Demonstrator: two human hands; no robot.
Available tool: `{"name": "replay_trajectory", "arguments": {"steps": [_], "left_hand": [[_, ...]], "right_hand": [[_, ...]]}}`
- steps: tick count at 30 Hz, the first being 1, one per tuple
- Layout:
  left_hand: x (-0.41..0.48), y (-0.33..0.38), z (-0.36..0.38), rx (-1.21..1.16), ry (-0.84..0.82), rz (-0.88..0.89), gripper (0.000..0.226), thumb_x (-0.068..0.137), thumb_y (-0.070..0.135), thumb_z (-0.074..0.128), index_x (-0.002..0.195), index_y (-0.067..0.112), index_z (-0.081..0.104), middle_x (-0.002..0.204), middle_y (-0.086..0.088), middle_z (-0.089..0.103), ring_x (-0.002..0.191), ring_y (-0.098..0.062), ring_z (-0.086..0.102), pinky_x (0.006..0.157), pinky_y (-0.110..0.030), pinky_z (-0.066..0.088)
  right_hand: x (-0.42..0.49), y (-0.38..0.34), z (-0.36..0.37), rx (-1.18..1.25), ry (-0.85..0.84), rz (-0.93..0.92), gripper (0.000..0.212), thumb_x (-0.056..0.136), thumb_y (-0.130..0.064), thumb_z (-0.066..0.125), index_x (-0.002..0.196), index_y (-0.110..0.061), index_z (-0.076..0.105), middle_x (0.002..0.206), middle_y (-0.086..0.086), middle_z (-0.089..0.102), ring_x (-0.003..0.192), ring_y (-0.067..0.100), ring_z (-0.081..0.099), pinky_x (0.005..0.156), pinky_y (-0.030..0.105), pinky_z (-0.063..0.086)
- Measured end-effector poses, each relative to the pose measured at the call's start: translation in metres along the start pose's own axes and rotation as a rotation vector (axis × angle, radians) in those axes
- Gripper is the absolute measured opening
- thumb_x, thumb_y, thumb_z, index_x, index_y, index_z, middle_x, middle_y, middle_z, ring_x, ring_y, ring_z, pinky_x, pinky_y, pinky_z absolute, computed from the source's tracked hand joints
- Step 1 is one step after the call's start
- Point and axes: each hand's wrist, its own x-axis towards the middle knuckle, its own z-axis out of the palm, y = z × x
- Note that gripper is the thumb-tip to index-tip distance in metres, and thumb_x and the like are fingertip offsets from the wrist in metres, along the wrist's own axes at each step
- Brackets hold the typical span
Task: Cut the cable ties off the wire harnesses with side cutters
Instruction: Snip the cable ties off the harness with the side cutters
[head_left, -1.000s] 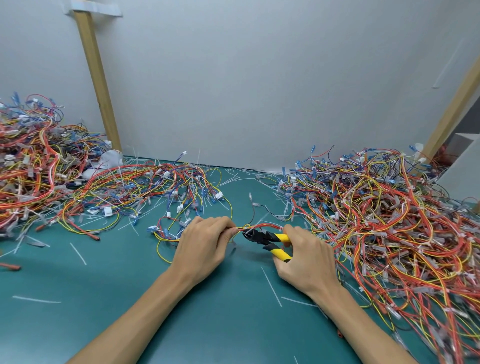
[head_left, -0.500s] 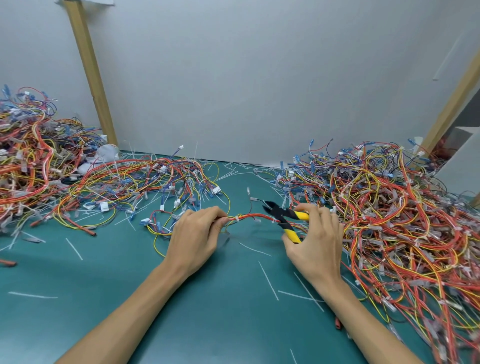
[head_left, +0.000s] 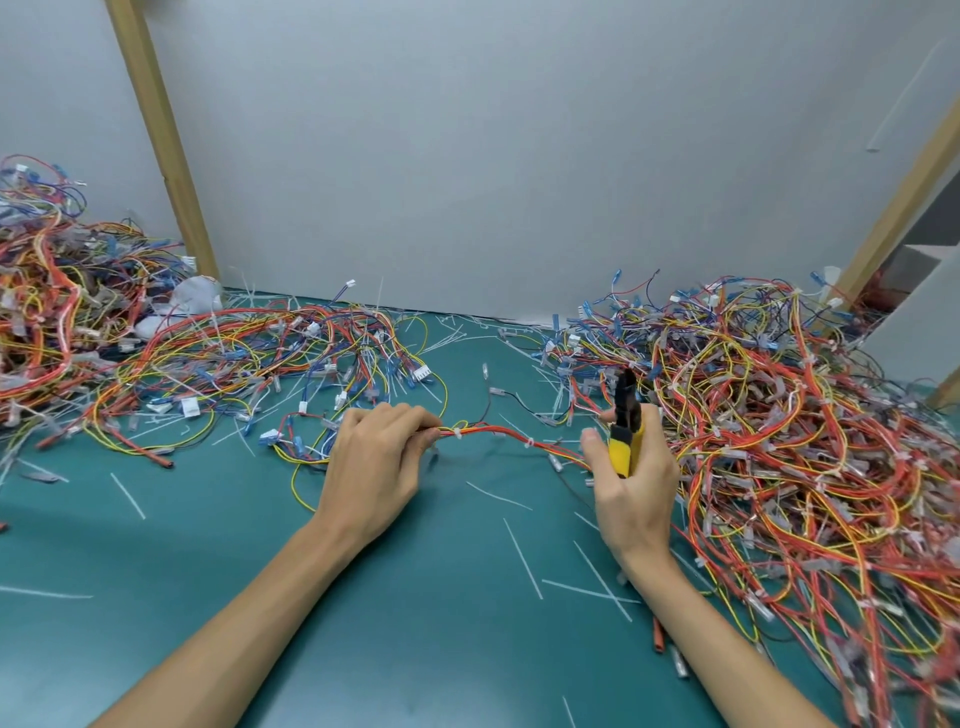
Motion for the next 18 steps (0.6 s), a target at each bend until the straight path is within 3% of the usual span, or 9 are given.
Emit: {"name": "replay_trajectory", "arguments": {"steps": [4, 6, 9, 14, 18], "left_hand": [[0.001, -0.002, 0.001, 0.04, 0.037, 0.008, 0.019, 0.085, 0.004, 0.059, 0.089, 0.02, 0.067, 0.082, 0.014, 0.065, 0.084, -0.019, 0.058, 0.078, -0.029, 0.028], [0.0, -0.002, 0.001, 0.059, 0.056, -0.012, 0.028, 0.079, -0.005, 0.06, 0.09, 0.02, 0.067, 0.086, 0.014, 0.066, 0.088, -0.02, 0.058, 0.08, -0.029, 0.025], [0.0, 0.0, 0.0, 0.05, 0.079, -0.037, 0.023, 0.08, 0.003, 0.054, 0.089, 0.021, 0.066, 0.086, 0.014, 0.066, 0.092, -0.019, 0.057, 0.083, -0.03, 0.024], [-0.002, 0.007, -0.002, 0.045, 0.022, -0.04, 0.012, 0.084, 0.02, 0.054, 0.086, 0.025, 0.065, 0.087, 0.015, 0.064, 0.097, -0.017, 0.055, 0.089, -0.035, 0.027], [0.0, 0.014, -0.007, 0.172, -0.036, 0.064, 0.031, 0.091, 0.032, 0.043, 0.109, 0.024, 0.067, 0.115, 0.007, 0.063, 0.113, -0.019, 0.054, 0.098, -0.042, 0.03]], "right_hand": [[-0.001, -0.002, -0.002, 0.152, 0.039, 0.046, 0.021, 0.084, -0.046, 0.058, 0.09, -0.027, 0.055, 0.07, -0.009, 0.056, 0.064, 0.017, 0.054, 0.062, 0.028, 0.044], [0.001, 0.001, -0.002, 0.27, 0.044, 0.136, 0.02, 0.084, -0.042, 0.058, 0.088, -0.023, 0.057, 0.064, -0.008, 0.051, 0.056, 0.017, 0.048, 0.056, 0.036, 0.043], [0.008, 0.01, -0.007, 0.521, -0.003, 0.307, 0.014, 0.083, -0.027, 0.058, 0.079, -0.014, 0.055, 0.054, -0.003, 0.041, 0.043, 0.016, 0.037, 0.043, 0.031, 0.036], [0.021, 0.018, -0.02, 0.811, -0.13, 0.617, 0.018, 0.084, -0.023, 0.057, 0.074, -0.009, 0.055, 0.052, 0.004, 0.037, 0.04, 0.017, 0.034, 0.041, 0.026, 0.037], [0.029, 0.021, -0.027, 0.879, -0.276, 0.772, 0.016, 0.077, -0.025, 0.058, 0.075, -0.009, 0.056, 0.052, 0.003, 0.035, 0.038, 0.014, 0.031, 0.039, 0.024, 0.035]]}}
